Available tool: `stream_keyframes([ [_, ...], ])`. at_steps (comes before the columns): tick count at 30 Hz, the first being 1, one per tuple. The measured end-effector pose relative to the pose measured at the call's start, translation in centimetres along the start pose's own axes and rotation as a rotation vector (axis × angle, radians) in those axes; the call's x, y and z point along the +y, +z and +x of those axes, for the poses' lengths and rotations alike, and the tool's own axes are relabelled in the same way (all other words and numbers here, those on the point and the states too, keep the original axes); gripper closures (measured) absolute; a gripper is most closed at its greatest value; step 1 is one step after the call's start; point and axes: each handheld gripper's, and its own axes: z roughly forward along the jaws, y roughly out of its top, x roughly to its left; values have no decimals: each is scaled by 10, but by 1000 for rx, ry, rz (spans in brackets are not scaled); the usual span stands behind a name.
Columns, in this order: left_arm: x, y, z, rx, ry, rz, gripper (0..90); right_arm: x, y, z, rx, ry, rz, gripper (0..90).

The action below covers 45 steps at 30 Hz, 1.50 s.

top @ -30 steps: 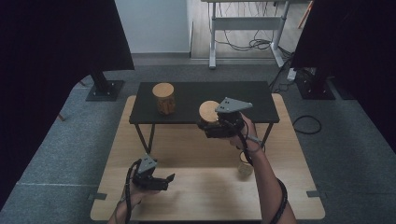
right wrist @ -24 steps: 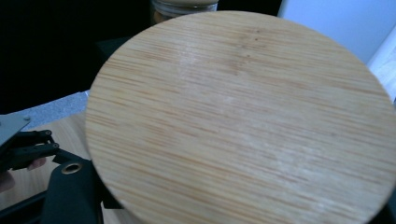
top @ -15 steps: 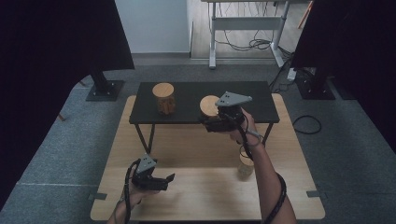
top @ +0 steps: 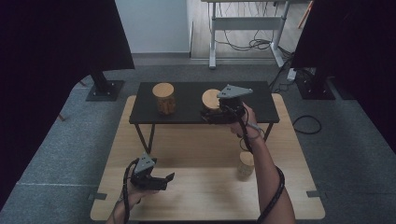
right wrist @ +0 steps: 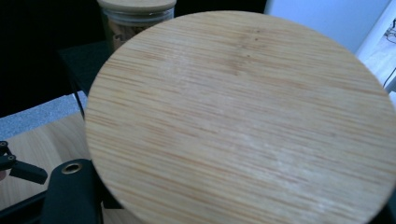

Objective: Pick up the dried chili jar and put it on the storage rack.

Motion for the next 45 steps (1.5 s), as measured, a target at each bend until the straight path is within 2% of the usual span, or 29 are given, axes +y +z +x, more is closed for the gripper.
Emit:
stream_keyframes([
  [10,0,0,0,3,4,0,53,5,10,-12,-2,15,16,250],
  [20,0,0,0,6,10,4,54,13,20,-17,-1,4,25,250],
  [28,0,0,0,9,14,9,54,19,26,-16,-28,11,50,250],
  [34,0,1,-1,8,21,10,53,21,31,-9,-62,2,80,249],
  [38,0,1,-2,10,20,11,53,21,37,-8,-63,-2,105,249],
  [45,0,0,-1,8,16,7,52,20,38,-9,-68,37,102,248],
])
